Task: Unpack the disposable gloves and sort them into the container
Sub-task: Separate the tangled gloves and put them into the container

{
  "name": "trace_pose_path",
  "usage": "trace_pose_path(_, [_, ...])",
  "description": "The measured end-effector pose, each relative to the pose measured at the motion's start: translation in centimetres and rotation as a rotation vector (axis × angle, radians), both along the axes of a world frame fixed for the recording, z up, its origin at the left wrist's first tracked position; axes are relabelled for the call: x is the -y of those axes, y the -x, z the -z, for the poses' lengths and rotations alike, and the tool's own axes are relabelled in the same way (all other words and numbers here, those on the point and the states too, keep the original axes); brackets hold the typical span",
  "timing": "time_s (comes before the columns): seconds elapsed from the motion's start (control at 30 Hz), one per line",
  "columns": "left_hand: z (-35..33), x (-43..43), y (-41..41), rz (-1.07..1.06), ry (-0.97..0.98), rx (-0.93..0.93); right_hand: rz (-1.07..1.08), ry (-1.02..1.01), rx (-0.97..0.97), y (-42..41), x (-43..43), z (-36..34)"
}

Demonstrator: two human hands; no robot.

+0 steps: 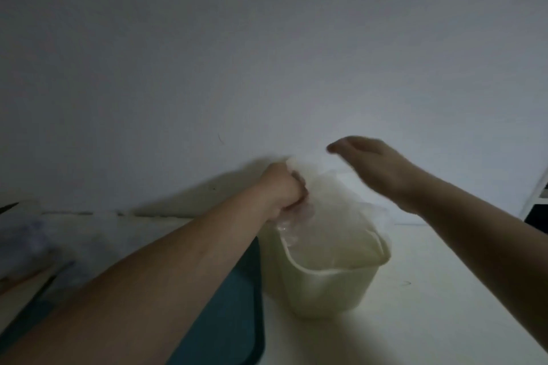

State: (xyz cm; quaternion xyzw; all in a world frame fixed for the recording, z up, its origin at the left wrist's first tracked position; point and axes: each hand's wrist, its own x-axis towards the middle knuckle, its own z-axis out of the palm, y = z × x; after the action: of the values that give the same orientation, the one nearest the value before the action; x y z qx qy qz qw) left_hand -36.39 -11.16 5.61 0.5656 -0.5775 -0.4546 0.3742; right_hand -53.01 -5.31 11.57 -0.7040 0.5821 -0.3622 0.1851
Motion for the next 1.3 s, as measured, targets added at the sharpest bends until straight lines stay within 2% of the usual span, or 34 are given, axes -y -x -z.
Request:
trace_pose_path(0.1, [-0.3,-0.1,-0.4,0.04,-0.019,-0.007,-0.089,-0.265,-0.545,-3.1,0.5,2.1])
trace_pose_path(0.17, [-0.3,-0.3,-1.3,0.01,-0.012,-0.052,-0.127,-0.359,-0.729,-4.6,1.1,3.6])
trace_pose_path(0.3, [-0.2,-1.2,-4.6,-0.076,0.131,0.009,-0.163,-0.48,-0.811,-6.9,1.8,5.8])
trace_pose_path(0.5, [-0.4,-3.7,-9.4,-0.075,0.124,-0.127,-0.151,-0.521,-0.972,-7.2,2.7,8.6])
trace_pose_path(0.57, [-0.3,-5.0,-11.0,-0.057,0.132,-0.108,-0.126,-0.524,-0.981,-7.6,2.3,7.6])
trace_pose_path(0.67, [1.0,-6.7,-14.0,-0.042,0.209,0.057,-0.04,-0.434,-0.994,-8.6,1.7,4.9])
trace_pose_path(0.77, [3.4,-7.4,-17.4,-0.052,0.33,0.457,0.022,-0.241,-1.039,-10.5,-0.6,2.0])
trace_pose_path(0.87, [6.3,-7.9,-21.0,-0.027,0.292,0.828,-0.046,-0.085,-0.911,-14.8,-2.7,1.3])
trace_pose_path(0.97, [8.7,-8.5,-23.2,-0.019,0.208,0.963,-0.258,-0.115,-0.673,-18.7,-2.4,4.0])
trace_pose_path(1.07, [10.8,-8.7,-25.2,-0.041,0.178,0.911,-0.394,-0.201,-0.48,-22.3,-1.0,8.0])
trace_pose_path(1.23, [12.4,-8.2,-26.6,-0.089,0.202,0.794,-0.342,-0.268,-0.271,-24.3,0.4,13.2])
trace_pose_path(1.3, [12.5,-7.7,-27.3,-0.12,0.228,0.671,-0.332,-0.296,-0.194,-24.5,0.8,14.5])
